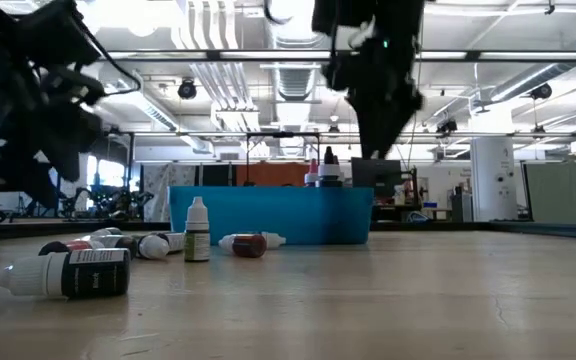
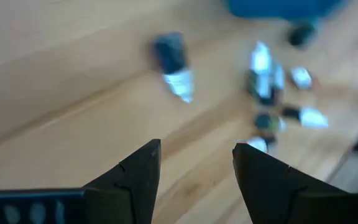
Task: Pick & Place food coloring
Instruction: Put the small black food coloring bottle into the blue bin
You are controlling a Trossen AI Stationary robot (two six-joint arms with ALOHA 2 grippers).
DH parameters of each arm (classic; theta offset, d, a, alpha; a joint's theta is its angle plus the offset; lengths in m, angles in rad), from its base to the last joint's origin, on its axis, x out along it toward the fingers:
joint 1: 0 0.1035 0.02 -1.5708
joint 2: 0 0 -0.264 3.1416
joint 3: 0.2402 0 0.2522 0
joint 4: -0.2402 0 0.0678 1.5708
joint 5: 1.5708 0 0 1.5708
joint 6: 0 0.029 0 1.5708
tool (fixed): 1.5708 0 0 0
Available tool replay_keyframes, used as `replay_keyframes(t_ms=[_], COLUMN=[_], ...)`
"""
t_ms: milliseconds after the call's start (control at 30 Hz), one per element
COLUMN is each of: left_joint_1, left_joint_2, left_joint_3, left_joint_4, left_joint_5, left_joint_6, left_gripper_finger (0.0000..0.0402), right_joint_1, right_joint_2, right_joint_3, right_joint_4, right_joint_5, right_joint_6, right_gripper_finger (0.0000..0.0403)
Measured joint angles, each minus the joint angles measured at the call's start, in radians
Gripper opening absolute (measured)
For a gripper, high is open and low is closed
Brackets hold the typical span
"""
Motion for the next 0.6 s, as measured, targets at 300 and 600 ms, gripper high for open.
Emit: replay_keyframes(t_ms=[300, 600], left_joint_1=[-0.001, -0.01], left_joint_2=[0.193, 0.432], left_joint_3=[0.057, 0.155], left_joint_4=[0.07, 0.05], left_joint_5=[-0.095, -0.105], left_joint_6=[-0.19, -0.16], left_gripper_finger=[0.0177, 0.0177], right_joint_1=[0.0, -0.001], right_joint_2=[-0.132, -0.287], right_joint_3=[-0.214, -0.356], right_joint_4=[-0.004, 0.0], right_joint_5=[0.031, 0.088], right_joint_6=[0.325, 0.468], right_gripper_finger=[0.0234, 0.023])
